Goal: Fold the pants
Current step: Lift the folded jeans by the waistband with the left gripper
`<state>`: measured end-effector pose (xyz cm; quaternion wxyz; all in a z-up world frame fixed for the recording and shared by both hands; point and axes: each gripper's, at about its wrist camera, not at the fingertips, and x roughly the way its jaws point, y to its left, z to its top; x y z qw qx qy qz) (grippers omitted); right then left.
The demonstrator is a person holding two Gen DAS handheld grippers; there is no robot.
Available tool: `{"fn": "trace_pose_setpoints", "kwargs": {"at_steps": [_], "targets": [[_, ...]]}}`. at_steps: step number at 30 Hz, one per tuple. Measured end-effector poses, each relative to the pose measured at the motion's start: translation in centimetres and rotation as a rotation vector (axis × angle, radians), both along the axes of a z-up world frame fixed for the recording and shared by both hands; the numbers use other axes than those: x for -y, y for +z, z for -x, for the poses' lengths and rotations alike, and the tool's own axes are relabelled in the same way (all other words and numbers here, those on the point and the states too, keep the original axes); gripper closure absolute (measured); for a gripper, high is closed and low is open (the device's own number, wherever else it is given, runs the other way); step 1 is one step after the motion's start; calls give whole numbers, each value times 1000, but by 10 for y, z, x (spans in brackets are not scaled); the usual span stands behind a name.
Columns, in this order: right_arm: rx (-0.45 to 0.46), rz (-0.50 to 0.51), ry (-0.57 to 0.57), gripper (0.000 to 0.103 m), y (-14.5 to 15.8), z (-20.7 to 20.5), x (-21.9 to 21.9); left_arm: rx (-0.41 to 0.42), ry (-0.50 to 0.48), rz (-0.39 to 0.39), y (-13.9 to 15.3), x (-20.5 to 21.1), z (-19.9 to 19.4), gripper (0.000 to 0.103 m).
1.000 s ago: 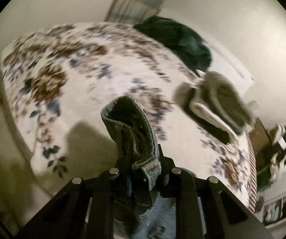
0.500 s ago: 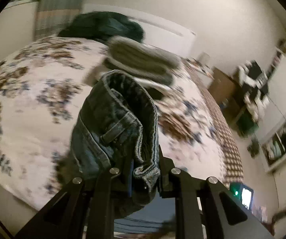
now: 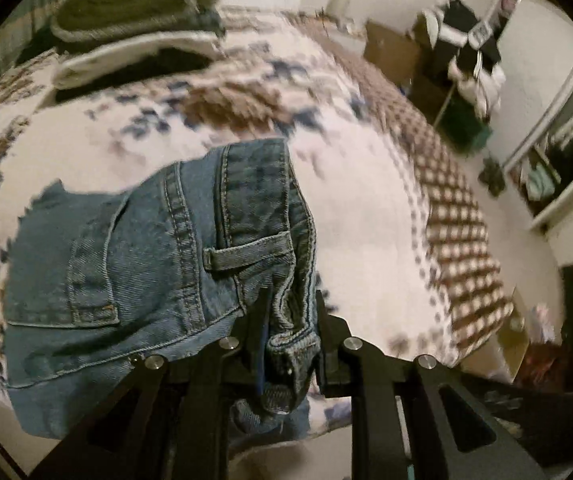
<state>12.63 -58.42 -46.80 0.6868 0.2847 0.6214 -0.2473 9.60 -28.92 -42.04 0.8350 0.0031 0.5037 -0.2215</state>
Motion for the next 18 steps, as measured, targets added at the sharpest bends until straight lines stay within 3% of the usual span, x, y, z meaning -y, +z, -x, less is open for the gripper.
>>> {"fn": "trace_pose_setpoints", "kwargs": {"at_steps": [2,5,6,7,9,13,18], "targets": [[11,-9,-3,5,2,5,9,-42,1,-16,-5,3,1,84],[67,-29,11,5,11,3,18,-121,25,52,4,-4,-1,73],[89,-40,17,5,15,2,20,-135,21,59,3,-1,1,64],[111,-52,22,5,18,0,22,-149,16,67,8,-1,1,46],[164,-90,40,5,25,-8,25,-177,10,103,25,-7,-1,24],[233,-205,89,5,31,-35,16,-152,63,124,59,-47,-14,22],[265,-351,136,5,16,-85,-14,-154,246,4,52,-134,-64,22]]}}
